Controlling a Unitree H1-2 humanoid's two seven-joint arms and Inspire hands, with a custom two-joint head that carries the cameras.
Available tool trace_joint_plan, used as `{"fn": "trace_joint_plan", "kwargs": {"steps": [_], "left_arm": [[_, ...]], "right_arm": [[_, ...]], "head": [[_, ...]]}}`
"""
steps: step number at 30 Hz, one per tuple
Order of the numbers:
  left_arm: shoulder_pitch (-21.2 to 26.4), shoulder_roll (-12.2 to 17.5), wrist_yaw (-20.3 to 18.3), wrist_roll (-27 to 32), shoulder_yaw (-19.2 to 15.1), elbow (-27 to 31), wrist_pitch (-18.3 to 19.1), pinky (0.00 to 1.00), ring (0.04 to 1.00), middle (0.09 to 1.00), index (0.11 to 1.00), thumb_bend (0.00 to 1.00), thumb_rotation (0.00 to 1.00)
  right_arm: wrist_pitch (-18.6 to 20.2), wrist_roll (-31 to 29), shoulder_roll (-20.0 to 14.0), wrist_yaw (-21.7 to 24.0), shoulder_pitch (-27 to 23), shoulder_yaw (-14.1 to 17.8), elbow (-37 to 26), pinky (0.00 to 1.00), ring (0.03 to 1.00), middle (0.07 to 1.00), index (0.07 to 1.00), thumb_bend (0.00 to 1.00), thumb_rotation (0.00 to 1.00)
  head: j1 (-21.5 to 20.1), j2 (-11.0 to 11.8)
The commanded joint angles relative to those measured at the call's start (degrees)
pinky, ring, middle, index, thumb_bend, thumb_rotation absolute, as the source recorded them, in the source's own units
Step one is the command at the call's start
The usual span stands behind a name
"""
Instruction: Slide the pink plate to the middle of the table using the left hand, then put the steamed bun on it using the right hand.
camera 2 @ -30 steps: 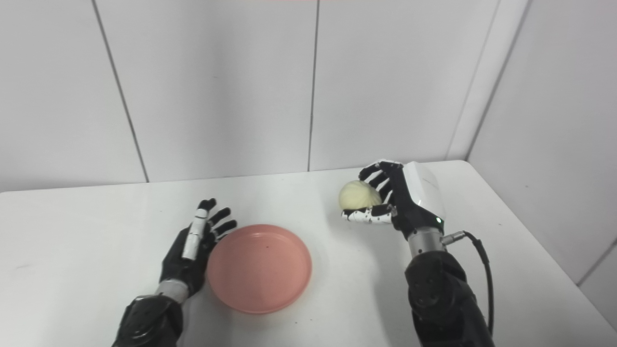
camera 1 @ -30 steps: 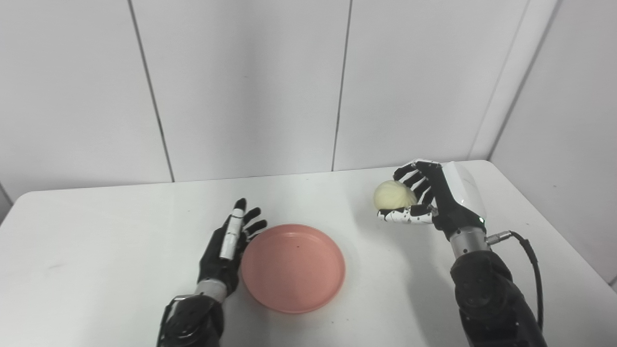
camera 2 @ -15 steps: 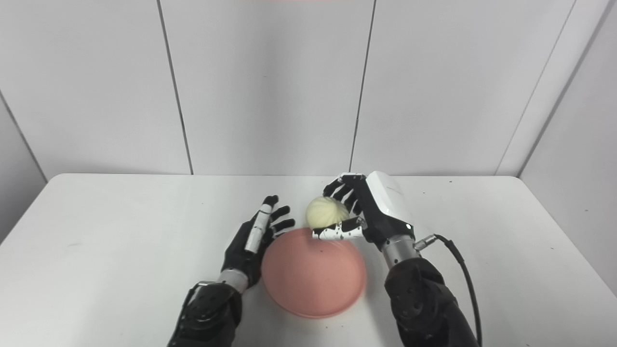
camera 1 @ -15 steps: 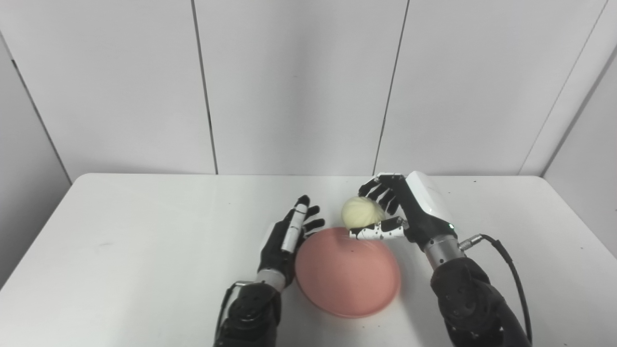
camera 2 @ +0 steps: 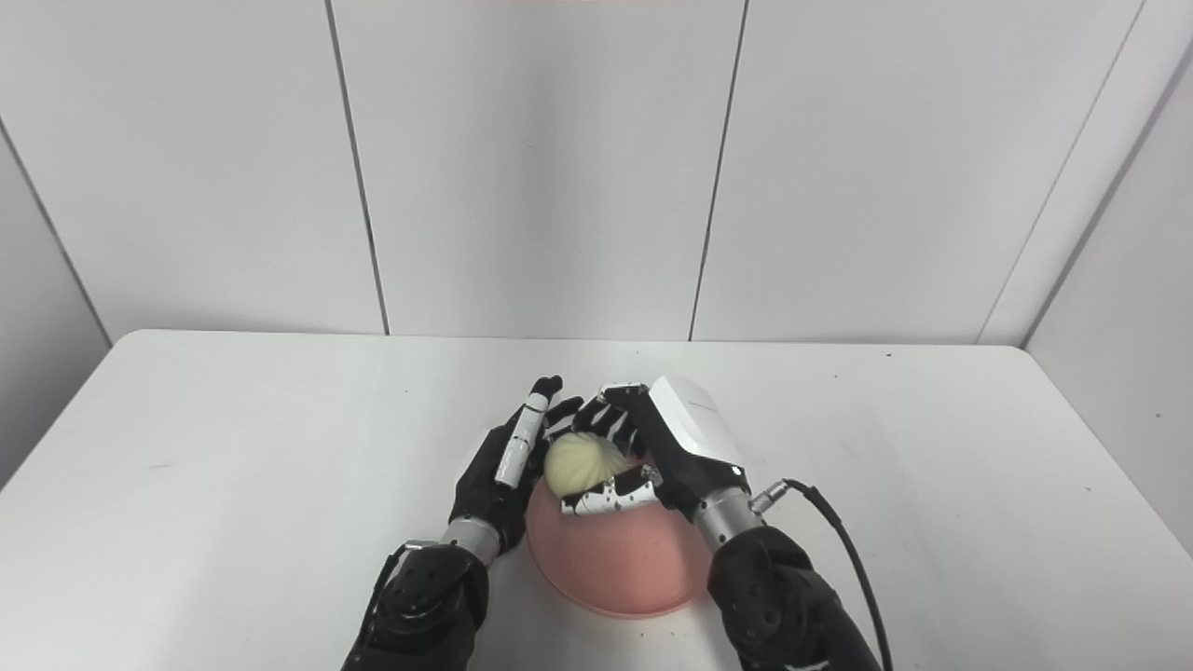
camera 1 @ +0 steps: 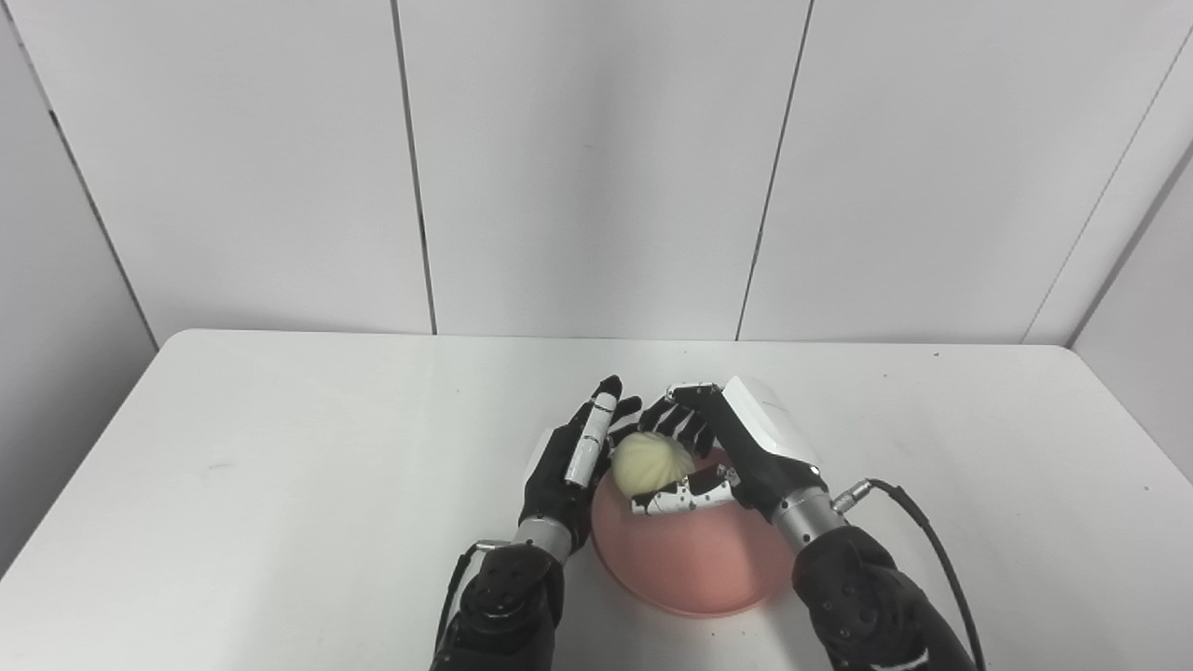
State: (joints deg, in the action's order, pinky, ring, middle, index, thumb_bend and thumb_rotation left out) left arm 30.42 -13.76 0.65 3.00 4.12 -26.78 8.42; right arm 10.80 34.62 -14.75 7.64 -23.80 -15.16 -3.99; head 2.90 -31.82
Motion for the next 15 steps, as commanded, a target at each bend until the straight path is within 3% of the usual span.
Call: {"fn": "trace_joint_plan", "kwargs": {"steps": [1,11,15], "left_arm": [[-0.1,0.2,0.0,0.2,-0.4,0.1,2.0,0.75,0.799,0.865,0.904,0.62,0.87],[-1.2,1.1,-0.7,-0.4,0.1,1.0,2.7,0.76,0.812,0.875,0.913,0.61,0.89],[-1.5,1.2,-0.8,-0.4,0.3,1.2,2.9,0.76,0.813,0.877,0.913,0.61,0.90]], "right_arm": [[-3.3,0.6,0.1,-2.5,-0.5,0.2,-0.1,0.36,0.435,0.481,0.495,0.53,0.00],[-2.9,3.2,-0.6,-2.9,1.5,-0.2,0.6,0.37,0.445,0.473,0.503,0.52,0.00],[-3.0,4.3,-0.5,-3.6,1.8,-0.1,0.9,0.33,0.408,0.456,0.514,0.52,0.00]], "head": [[-0.1,-0.1],[-1.2,-0.6],[-1.4,-0.6]]}}
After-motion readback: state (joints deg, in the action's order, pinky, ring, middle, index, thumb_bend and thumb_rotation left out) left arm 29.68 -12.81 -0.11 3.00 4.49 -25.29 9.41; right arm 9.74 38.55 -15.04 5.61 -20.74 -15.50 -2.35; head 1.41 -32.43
